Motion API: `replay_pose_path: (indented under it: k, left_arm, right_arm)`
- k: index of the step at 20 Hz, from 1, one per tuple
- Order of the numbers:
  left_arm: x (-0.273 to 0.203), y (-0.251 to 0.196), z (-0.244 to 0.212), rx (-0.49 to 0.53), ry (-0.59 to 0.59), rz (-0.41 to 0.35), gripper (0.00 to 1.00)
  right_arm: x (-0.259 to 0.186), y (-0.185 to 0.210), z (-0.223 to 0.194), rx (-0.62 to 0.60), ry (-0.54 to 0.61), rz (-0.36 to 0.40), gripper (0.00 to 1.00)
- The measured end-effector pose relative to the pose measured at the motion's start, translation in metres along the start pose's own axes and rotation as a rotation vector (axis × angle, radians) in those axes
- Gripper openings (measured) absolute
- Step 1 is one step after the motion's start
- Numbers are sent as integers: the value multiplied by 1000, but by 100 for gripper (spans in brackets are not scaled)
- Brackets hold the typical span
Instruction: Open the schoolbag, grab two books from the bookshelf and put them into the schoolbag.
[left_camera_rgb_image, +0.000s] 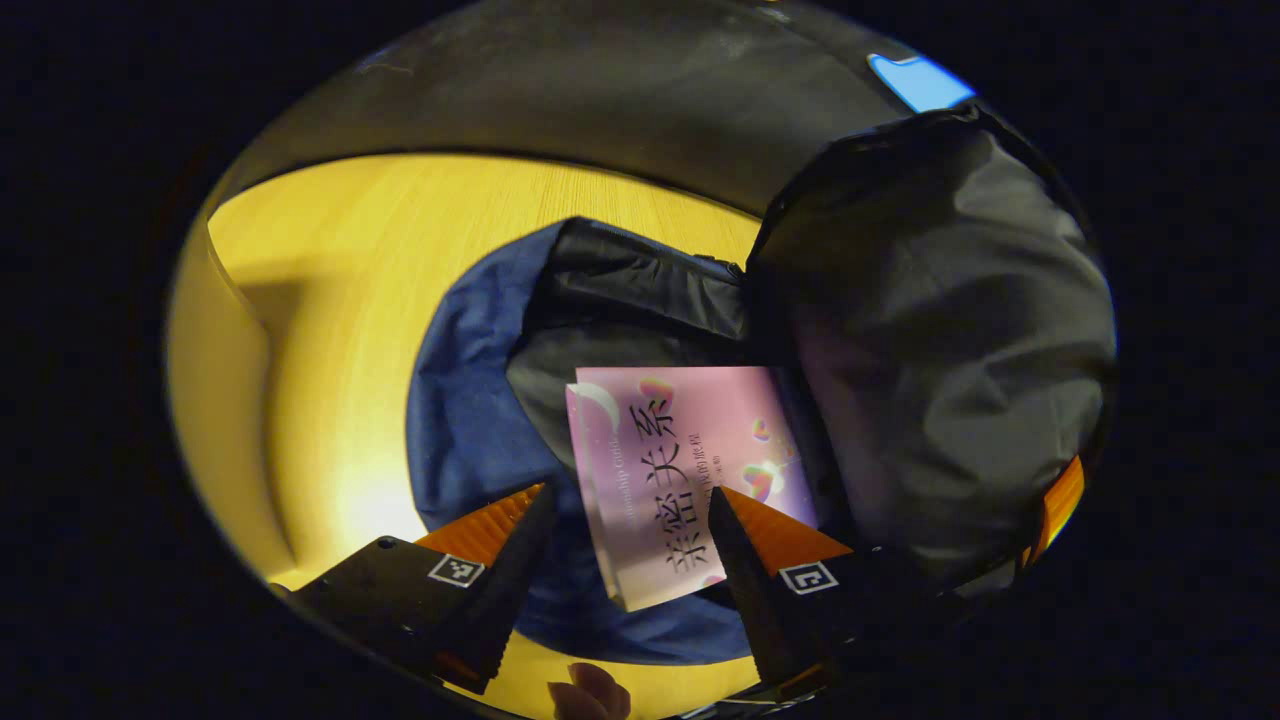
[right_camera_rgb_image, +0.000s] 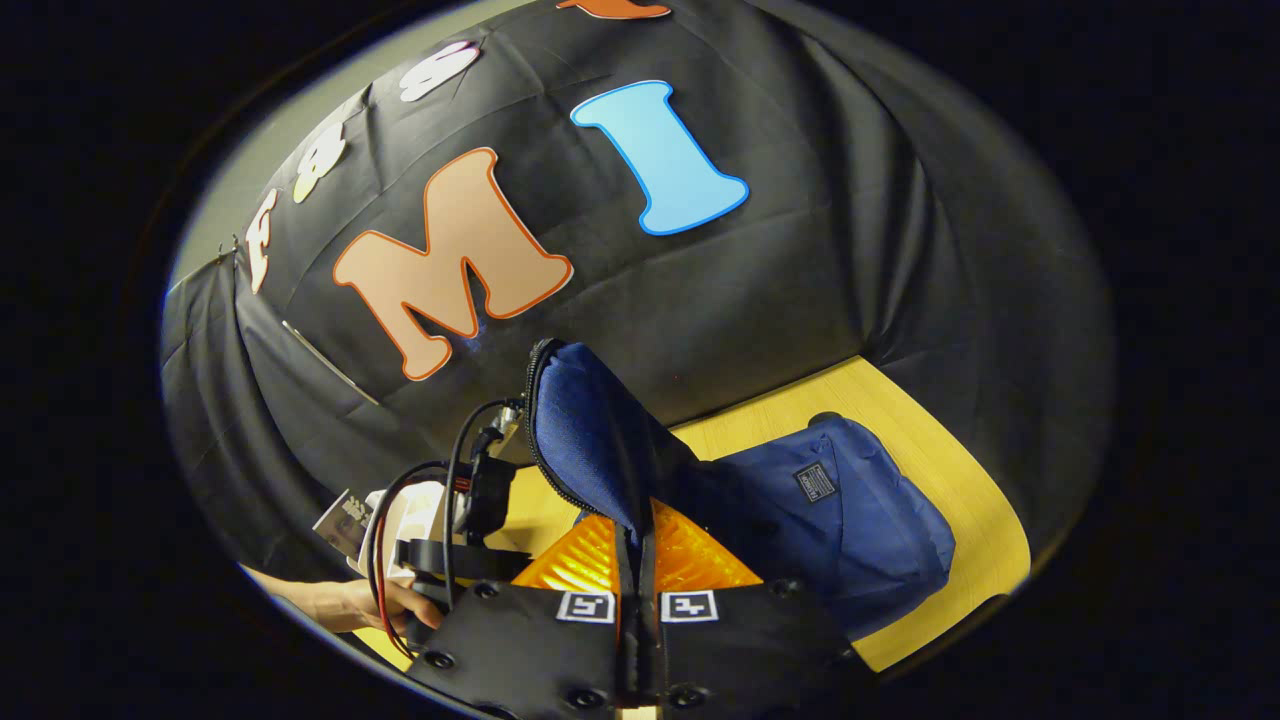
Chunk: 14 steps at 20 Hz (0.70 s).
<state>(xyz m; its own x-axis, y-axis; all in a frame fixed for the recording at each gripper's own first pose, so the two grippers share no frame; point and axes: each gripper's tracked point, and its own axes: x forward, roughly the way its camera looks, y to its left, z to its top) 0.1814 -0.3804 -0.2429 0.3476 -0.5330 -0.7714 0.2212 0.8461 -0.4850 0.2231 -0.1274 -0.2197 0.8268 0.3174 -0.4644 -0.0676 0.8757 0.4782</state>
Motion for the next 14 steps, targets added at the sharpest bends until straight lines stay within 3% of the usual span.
replay_pose_path:
  k: [3,7,9,10,14]
  left_arm:
    - [-26,24,12,141,-69,99,91]
    - [-64,43,28,240,-160,156,91]
    - [-82,50,37,250,-214,167,95]
    - [-92,53,35,258,-222,164,90]
    - [-140,61,31,257,-253,133,90]
  right_arm:
    - [0,0,-1,6,-4,-2,3]
    - [0,-2,-2,13,-6,-7,5]
    - [1,-1,-4,1,3,-5,3]
    - [3,0,-3,-5,4,-6,3]
    - [2,2,-6,-21,7,-9,3]
